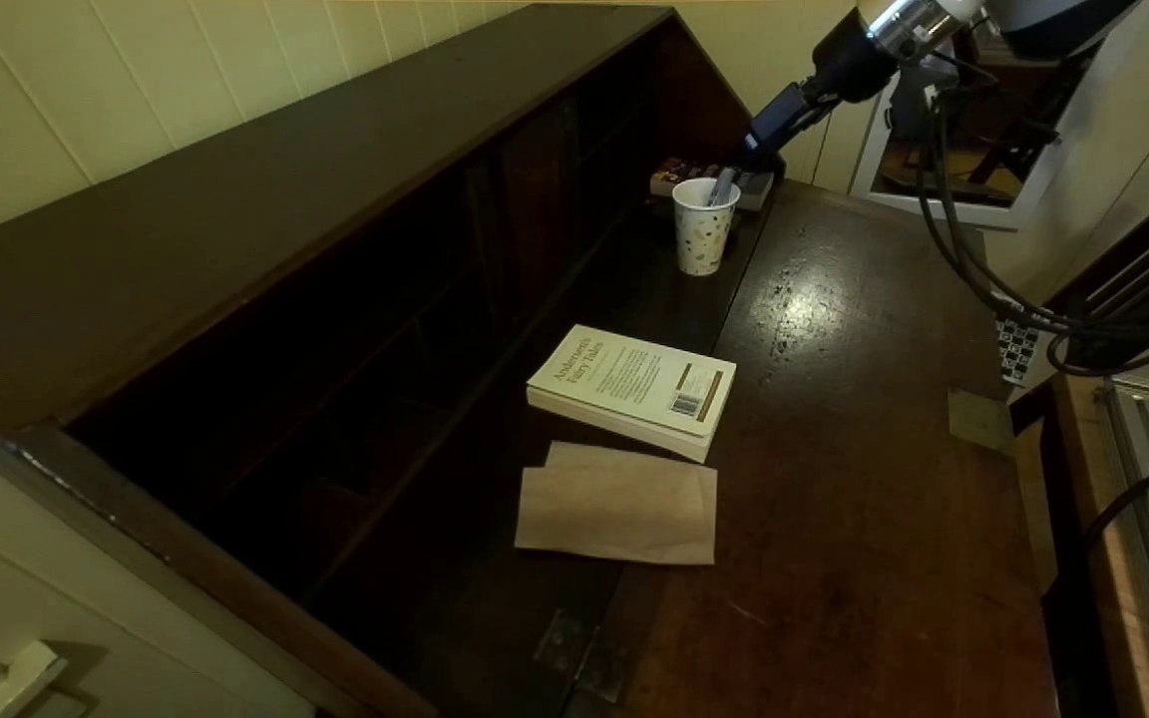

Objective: Pick up the marker and place it in the paper cup with the cap side down

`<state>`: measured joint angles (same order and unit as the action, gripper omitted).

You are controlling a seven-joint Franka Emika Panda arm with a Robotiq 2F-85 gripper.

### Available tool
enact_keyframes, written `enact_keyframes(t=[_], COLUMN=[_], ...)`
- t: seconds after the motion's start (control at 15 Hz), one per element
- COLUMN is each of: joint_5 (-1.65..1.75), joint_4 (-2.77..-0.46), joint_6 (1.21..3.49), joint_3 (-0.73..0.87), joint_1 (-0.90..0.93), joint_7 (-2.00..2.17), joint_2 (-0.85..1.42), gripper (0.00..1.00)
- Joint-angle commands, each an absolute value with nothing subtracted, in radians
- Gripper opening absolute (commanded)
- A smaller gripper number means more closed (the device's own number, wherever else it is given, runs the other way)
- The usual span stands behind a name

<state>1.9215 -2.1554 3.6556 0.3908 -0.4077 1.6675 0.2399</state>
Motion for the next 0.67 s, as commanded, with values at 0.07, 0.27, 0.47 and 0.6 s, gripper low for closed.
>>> enact_keyframes(t=[0.07,0.27,0.47,0.6], joint_5=[2.092,2.177,2.153,2.170], joint_4=[-2.070,-2.024,-2.045,-2.033], joint_6=[3.710,3.723,3.692,3.692], joint_3=[0.437,0.461,0.452,0.458], joint_1=[-0.361,-0.331,-0.339,-0.329], joint_7=[1.831,1.917,1.896,1.919], joint_2=[0.241,0.247,0.240,0.240], gripper=[1.00,1.00,1.00,1.00])
